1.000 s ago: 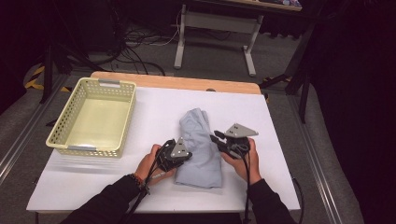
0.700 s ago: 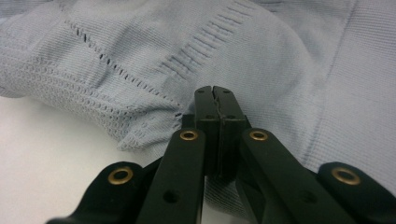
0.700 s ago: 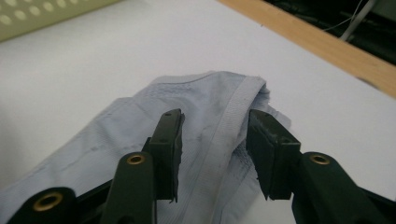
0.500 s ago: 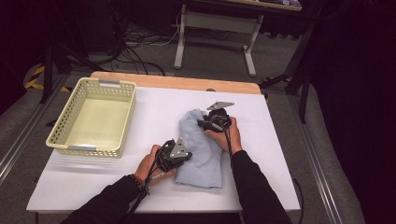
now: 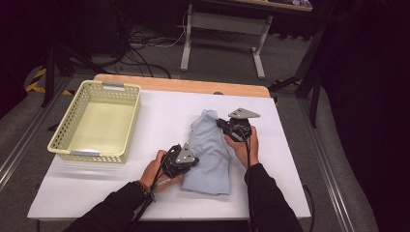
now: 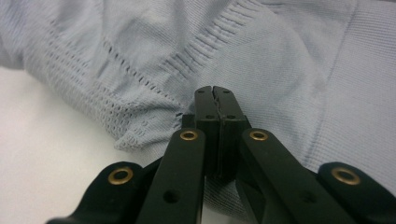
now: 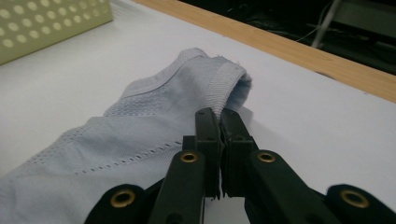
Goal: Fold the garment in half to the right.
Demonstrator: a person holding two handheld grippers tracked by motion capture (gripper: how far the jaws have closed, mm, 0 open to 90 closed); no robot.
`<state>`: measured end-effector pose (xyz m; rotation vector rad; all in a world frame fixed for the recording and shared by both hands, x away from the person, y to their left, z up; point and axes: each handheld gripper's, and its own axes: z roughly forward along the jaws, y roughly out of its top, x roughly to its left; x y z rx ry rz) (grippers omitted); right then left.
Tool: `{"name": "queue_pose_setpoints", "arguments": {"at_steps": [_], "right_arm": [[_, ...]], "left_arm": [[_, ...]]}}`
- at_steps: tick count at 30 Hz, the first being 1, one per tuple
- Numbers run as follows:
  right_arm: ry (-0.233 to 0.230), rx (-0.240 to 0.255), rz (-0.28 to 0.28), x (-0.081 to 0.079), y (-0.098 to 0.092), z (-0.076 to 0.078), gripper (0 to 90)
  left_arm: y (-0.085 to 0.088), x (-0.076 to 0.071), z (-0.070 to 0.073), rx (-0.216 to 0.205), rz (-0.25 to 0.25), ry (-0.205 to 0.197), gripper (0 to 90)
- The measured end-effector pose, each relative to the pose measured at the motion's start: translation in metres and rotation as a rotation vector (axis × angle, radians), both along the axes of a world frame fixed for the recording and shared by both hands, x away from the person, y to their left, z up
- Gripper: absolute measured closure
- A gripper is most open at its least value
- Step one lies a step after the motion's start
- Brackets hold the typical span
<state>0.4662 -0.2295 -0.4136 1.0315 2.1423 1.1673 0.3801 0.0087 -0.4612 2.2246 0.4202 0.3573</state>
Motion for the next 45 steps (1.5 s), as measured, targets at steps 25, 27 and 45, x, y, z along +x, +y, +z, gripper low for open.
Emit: {"name": "queue_pose_setpoints", "arguments": {"at_steps": [25, 27, 45], "right_arm": [[-0.053, -0.090, -0.013, -0.002, 0.004, -0.002, 90.0], [-0.070, -0.083, -0.027, -0.003, 0.003, -0.001, 89.4], [-0.033, -0.162, 0.183, -0.070, 0.018, -0.017, 90.0]], "left_arm": [[-0.001, -0.002, 0.001, 0.003, -0.006, -0.010, 89.7], [-0.001, -0.002, 0.001, 0.003, -0.008, -0.011, 89.7], [-0.002, -0.003, 0.000, 0.017, -0.007, -0.027, 89.8]]}}
